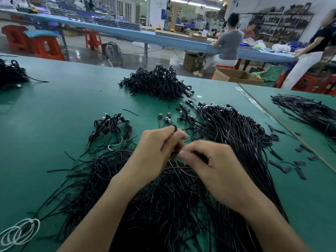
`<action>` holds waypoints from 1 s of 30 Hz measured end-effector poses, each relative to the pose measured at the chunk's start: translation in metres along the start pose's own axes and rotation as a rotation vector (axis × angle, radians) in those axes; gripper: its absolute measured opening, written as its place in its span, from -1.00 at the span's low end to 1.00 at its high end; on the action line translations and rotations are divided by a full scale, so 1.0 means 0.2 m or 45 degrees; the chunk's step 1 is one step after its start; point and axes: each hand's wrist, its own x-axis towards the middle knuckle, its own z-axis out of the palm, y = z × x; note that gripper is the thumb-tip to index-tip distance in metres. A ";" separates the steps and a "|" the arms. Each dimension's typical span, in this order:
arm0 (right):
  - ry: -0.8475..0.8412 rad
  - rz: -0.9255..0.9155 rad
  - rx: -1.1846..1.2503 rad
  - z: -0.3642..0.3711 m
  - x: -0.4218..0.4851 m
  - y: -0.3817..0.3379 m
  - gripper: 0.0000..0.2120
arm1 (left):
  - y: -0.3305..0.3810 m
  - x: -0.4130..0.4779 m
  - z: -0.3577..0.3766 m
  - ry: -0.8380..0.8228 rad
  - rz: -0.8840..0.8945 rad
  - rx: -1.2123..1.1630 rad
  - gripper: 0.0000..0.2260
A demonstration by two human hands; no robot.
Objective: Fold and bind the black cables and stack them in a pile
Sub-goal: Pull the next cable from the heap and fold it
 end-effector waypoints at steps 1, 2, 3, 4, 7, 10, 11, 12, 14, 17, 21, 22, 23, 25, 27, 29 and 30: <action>0.076 0.000 0.017 -0.02 0.01 0.01 -0.92 | 0.01 0.00 0.00 -0.088 -0.051 -0.015 -0.74; 0.136 -0.010 0.032 -0.04 0.02 0.01 -0.94 | 0.02 0.00 0.00 -0.146 -0.108 -0.061 -0.67; 0.181 -0.027 0.048 -0.05 0.03 0.01 -0.95 | 0.04 0.00 0.01 -0.182 -0.161 -0.117 -0.62; 0.218 -0.047 0.070 -0.05 0.04 0.01 -0.96 | 0.05 0.00 0.01 -0.212 -0.210 -0.185 -0.58; 0.299 -0.090 0.323 -0.04 0.08 0.01 -0.91 | 0.08 0.00 -0.02 -0.387 -0.327 -0.473 -0.47; 0.282 -0.076 0.574 0.01 0.10 0.03 -0.87 | 0.10 -0.01 -0.06 -0.481 -0.361 -0.772 -0.52; 0.264 -0.017 0.618 0.04 0.11 0.04 -0.83 | 0.11 -0.01 -0.07 -0.449 -0.353 -0.891 -0.56; 0.239 0.056 0.664 0.06 0.10 0.05 -0.78 | 0.11 0.00 -0.08 -0.398 -0.342 -1.016 -0.58; 0.153 0.190 0.732 0.11 0.09 0.07 -0.71 | 0.10 0.01 -0.09 -0.309 -0.328 -1.284 -0.62; -0.074 0.281 0.505 0.17 0.07 0.07 -0.74 | 0.10 0.03 -0.09 -0.178 -0.317 -1.724 -0.66; -0.256 0.239 0.247 0.21 0.04 0.03 -0.81 | 0.06 0.04 -0.07 0.196 -0.219 -1.648 -0.67; -0.224 0.206 0.238 0.20 0.05 0.01 -0.84 | 0.05 0.04 -0.05 0.266 -0.170 -1.465 -0.69; -0.164 0.163 0.209 0.19 0.05 0.00 -0.85 | 0.04 0.04 -0.04 0.330 -0.114 -1.252 -0.70; -0.056 0.073 0.073 0.17 0.07 -0.02 -0.84 | 0.03 0.04 -0.01 0.396 0.031 -0.835 -0.73; -0.034 0.001 -0.047 0.14 0.08 -0.06 -0.83 | 0.03 0.03 0.00 0.356 0.166 -0.445 -0.75; 0.013 -0.085 -0.090 0.11 0.09 -0.08 -0.86 | 0.04 0.02 -0.02 0.258 0.197 -0.077 -0.78; 0.054 -0.129 -0.129 0.09 0.10 -0.08 -0.88 | 0.04 0.01 -0.03 0.221 0.186 0.054 -0.76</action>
